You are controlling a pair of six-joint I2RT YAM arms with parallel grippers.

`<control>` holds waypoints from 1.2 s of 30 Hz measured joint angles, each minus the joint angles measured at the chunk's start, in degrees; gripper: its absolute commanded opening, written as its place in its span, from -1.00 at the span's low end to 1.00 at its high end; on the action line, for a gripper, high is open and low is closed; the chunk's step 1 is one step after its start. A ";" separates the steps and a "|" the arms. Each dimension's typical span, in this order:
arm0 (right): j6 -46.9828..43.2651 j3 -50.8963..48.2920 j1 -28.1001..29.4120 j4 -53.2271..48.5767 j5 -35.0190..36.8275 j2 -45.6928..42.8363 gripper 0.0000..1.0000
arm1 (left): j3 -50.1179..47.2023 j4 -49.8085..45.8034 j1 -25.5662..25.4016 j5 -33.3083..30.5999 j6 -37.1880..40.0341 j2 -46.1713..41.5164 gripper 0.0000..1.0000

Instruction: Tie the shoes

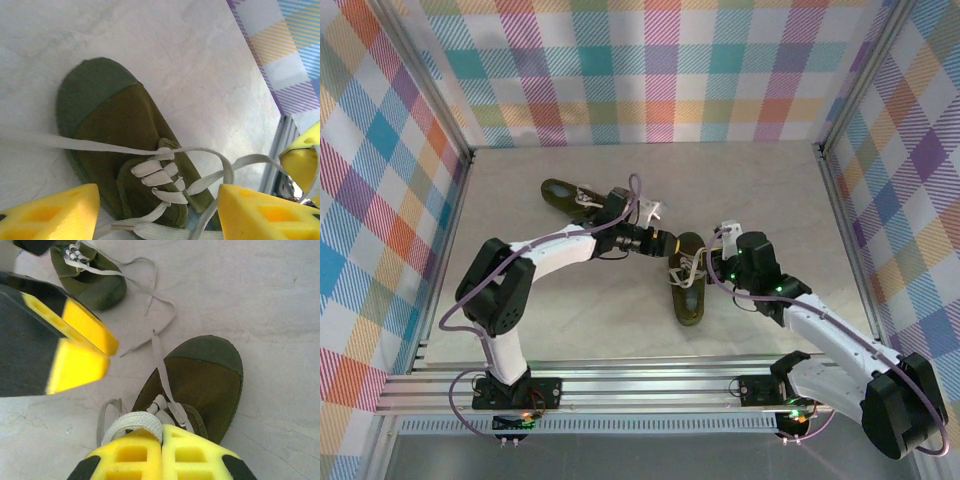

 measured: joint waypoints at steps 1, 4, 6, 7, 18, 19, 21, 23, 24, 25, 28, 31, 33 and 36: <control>0.00 0.35 0.00 -0.28 0.00 0.42 -1.00 | -0.63 -0.07 0.00 -1.51 -0.22 -0.79 0.31; 0.00 1.18 0.00 -0.90 0.00 1.79 -1.00 | -1.46 -0.72 0.00 -6.51 -0.94 -1.64 0.31; 0.00 1.29 0.00 -1.16 0.00 2.49 -1.00 | -1.68 -1.36 0.00 -9.31 -1.92 -1.64 0.25; 0.00 1.40 0.00 -1.46 0.00 2.86 -1.00 | -1.92 -1.53 0.00 -10.23 -2.38 -1.64 0.21; 0.02 1.92 0.00 -2.71 -0.76 4.76 -1.00 | -8.79 -0.74 -1.18 -15.32 -10.25 -1.92 -0.11; 0.02 1.92 0.00 -2.75 -0.92 4.76 -1.00 | -9.53 -0.33 -1.36 -15.34 -10.86 -1.95 -0.16; 0.04 1.92 0.00 -2.78 -1.36 4.81 -1.00 | -10.60 0.26 -1.77 -15.32 -12.20 -2.21 -0.21; 0.15 2.01 0.00 -2.89 -1.66 5.03 -1.00 | -11.13 0.48 -2.71 -15.37 -12.92 -3.04 -0.28; 0.17 2.05 0.00 -2.95 -1.81 5.14 -1.00 | -11.13 0.52 -3.19 -15.39 -13.07 -3.48 -0.31; 0.17 2.05 0.00 -2.99 -1.84 5.22 -1.00 | -11.10 0.61 -4.11 -15.56 -13.27 -4.24 -0.33; 0.17 2.16 0.00 -3.15 -1.86 5.44 -1.00 | -10.97 0.94 -6.14 -15.98 -13.55 -6.01 -0.35; 0.17 2.23 0.00 -3.17 -1.84 5.49 -1.00 | -10.71 1.29 -7.13 -16.02 -14.05 -6.32 -0.33; 0.17 2.25 0.00 -3.17 -1.84 5.62 -1.00 | -10.67 1.27 -7.23 -16.31 -15.04 -6.21 -0.28; 0.17 2.25 0.00 -3.21 -1.84 5.99 -1.00 | -9.86 1.77 -7.23 -16.44 -16.94 -5.07 -0.25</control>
